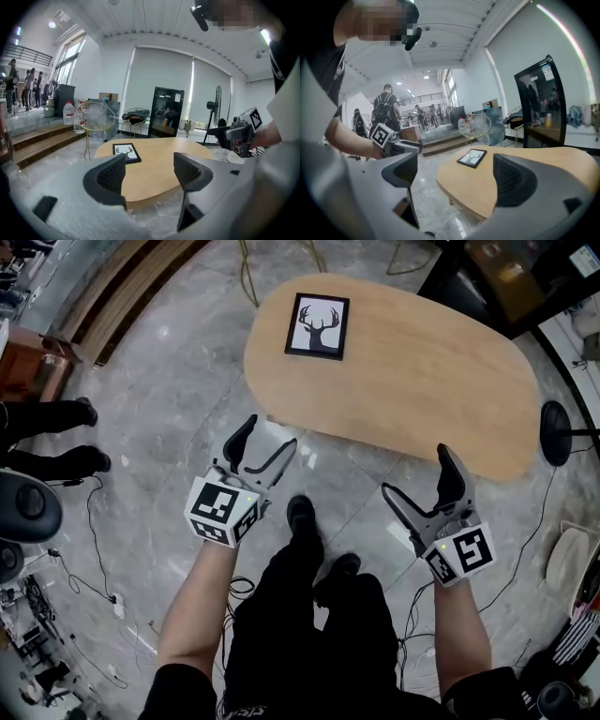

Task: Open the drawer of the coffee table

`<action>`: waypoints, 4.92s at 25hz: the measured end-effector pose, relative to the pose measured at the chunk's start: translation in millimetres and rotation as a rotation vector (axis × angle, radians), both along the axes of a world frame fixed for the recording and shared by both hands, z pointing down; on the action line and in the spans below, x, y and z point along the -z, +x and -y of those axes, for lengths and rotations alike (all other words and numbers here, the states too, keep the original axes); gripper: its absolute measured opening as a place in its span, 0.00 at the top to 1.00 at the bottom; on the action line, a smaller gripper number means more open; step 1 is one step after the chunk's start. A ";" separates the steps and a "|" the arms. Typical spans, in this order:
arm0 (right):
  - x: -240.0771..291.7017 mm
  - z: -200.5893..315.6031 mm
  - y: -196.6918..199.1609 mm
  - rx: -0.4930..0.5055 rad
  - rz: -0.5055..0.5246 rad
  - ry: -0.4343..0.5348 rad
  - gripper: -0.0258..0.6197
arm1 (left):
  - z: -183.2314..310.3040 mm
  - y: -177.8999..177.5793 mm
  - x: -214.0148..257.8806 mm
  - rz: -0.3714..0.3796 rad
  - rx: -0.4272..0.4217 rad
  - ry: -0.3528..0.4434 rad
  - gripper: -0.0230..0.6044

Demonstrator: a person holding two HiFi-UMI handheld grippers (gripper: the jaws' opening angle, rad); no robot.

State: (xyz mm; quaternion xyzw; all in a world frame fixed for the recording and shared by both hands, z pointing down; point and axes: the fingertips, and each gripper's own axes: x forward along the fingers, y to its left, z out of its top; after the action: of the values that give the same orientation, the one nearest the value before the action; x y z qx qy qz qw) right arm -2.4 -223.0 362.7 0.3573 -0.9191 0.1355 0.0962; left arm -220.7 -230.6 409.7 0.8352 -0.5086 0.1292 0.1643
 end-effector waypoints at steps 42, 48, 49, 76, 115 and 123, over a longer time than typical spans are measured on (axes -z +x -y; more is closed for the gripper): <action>-326.4 22.7 78.5 -0.174 -0.082 0.025 0.46 | 11.8 -41.8 -290.1 0.129 -0.061 0.080 0.44; -323.9 21.1 65.9 -0.166 -0.091 0.034 0.42 | 12.0 -44.0 -291.6 0.135 -0.033 0.076 0.44; -323.7 22.0 65.1 -0.175 -0.090 0.036 0.43 | 12.5 -45.5 -291.3 0.128 -0.026 0.075 0.44; -321.3 3.4 76.1 -0.177 -0.035 0.013 0.61 | 4.4 -47.8 -295.7 0.168 -0.048 0.036 0.40; -326.6 -17.1 78.8 0.059 -0.182 -0.018 0.73 | -15.6 -38.6 -292.8 0.366 -0.239 0.017 0.50; -326.9 -34.9 76.6 0.063 -0.157 -0.030 0.73 | -35.3 -40.7 -294.4 0.391 -0.257 0.005 0.51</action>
State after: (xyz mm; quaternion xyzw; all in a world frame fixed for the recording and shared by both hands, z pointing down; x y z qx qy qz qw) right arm 74.3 -188.1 689.6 0.3364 -0.9173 0.1179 0.1776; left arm -261.3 -195.3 704.1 0.8526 -0.4207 0.3071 0.0431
